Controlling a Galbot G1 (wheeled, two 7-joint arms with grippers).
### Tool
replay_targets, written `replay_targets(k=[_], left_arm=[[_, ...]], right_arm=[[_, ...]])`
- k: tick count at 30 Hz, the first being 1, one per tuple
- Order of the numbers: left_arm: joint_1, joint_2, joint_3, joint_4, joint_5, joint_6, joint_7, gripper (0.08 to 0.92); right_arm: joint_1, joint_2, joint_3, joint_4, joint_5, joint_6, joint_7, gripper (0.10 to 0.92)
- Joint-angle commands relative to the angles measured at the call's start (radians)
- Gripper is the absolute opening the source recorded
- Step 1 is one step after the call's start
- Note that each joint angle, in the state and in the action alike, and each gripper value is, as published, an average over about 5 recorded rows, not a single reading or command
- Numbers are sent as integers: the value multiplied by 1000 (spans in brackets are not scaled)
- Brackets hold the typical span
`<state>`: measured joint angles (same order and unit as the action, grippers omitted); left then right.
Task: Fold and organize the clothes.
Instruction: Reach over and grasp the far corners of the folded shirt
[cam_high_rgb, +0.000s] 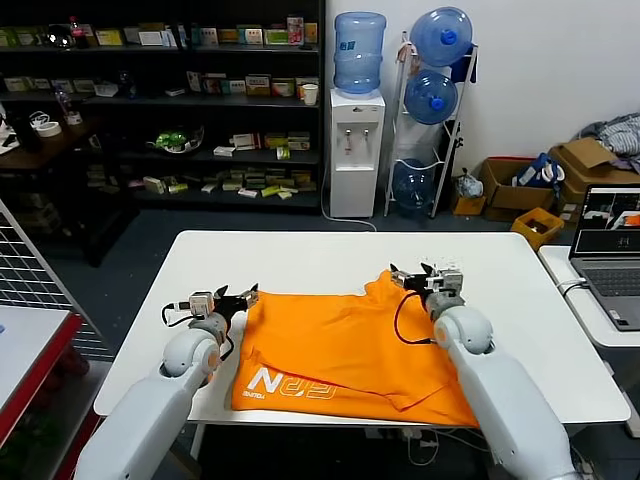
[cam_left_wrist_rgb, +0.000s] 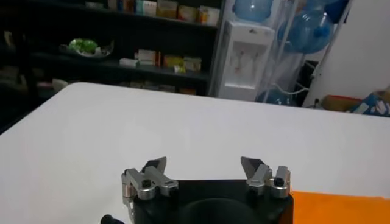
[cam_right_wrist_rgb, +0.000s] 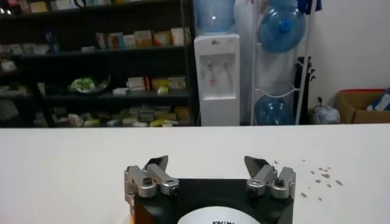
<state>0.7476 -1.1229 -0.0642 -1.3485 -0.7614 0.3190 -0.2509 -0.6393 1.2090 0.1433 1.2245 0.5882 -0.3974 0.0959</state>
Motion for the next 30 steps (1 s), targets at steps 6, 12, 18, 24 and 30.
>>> replay_targets(k=[6,12,18,24,30], left_arm=[[-131,-63,87,189,-4,28,13,823],[-135,-69,96,198,6,34,-5,823],[-127,-68,103,192,4,38,-12,755],[-112,-64,108,162,-18,45,-20,584],[-104,-69,112,153,-20,46,-26,411]], right_arm=[[115,64,-64,-215,7,-63,-41,823],[110,64,-61,-224,10,-73,-57,807],[103,58,-61,-214,19,-83,-60,660],[89,50,-61,-192,22,-81,-64,487],[78,48,-53,-178,20,-43,-64,314]])
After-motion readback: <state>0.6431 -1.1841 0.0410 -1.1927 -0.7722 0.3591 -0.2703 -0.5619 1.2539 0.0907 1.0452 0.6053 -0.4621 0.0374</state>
